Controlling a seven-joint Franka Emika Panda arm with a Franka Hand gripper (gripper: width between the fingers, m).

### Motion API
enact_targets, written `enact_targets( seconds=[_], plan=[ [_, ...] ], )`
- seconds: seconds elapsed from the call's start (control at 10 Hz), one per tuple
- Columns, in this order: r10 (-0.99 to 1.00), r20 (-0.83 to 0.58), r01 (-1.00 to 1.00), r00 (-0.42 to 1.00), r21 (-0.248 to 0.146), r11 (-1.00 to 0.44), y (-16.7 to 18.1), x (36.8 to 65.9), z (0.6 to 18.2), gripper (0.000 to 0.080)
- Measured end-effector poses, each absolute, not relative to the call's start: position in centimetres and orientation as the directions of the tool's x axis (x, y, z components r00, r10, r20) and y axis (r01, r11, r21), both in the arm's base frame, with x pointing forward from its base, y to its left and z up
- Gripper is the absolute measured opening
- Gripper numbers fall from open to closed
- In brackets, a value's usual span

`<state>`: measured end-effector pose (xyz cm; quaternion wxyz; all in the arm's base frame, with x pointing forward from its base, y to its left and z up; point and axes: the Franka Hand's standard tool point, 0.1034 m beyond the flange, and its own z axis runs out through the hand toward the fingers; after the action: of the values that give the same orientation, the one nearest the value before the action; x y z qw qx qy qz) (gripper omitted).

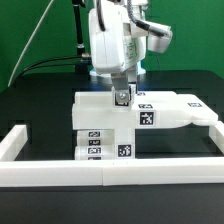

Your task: Assemble chair

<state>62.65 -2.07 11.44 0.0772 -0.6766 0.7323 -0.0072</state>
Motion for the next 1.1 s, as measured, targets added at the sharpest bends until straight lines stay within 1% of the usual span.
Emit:
enact_targets(
  seconds=[0.1, 0.2, 0.3, 0.4, 0.6, 0.7, 0.8, 0.9, 1.0, 1.1],
  plan=[
    [-0.991, -0.086, -0.990, 0.102, -0.111, -0.092, -1.7, 62.6, 11.6, 0.0617],
    [-0.968, -0.069, -0.966, 0.243, -0.104, -0.236, -1.5, 62.5, 11.6, 0.0640],
    [-0.924, -0.052, -0.922, 0.379, -0.104, -0.372, -1.4, 62.3, 11.5, 0.0647],
    [-0.909, -0.032, -0.904, 0.416, -0.120, -0.409, -1.7, 62.5, 11.4, 0.0647],
    [-0.826, -0.011, -0.820, 0.564, -0.123, -0.559, -1.7, 62.4, 11.4, 0.0649],
    [-0.760, 0.006, -0.755, 0.650, -0.113, -0.646, -1.9, 62.4, 11.4, 0.0649],
    [-0.654, 0.033, -0.650, 0.756, -0.088, -0.755, -2.2, 62.5, 11.4, 0.0649],
    [-0.550, 0.050, -0.546, 0.834, -0.069, -0.835, -2.3, 62.5, 11.4, 0.0649],
    [-0.444, 0.069, -0.440, 0.894, -0.062, -0.896, -2.4, 62.6, 11.4, 0.0649],
    [-0.449, 0.068, -0.445, 0.891, -0.063, -0.893, -2.4, 62.6, 11.4, 0.0649]
  ],
)
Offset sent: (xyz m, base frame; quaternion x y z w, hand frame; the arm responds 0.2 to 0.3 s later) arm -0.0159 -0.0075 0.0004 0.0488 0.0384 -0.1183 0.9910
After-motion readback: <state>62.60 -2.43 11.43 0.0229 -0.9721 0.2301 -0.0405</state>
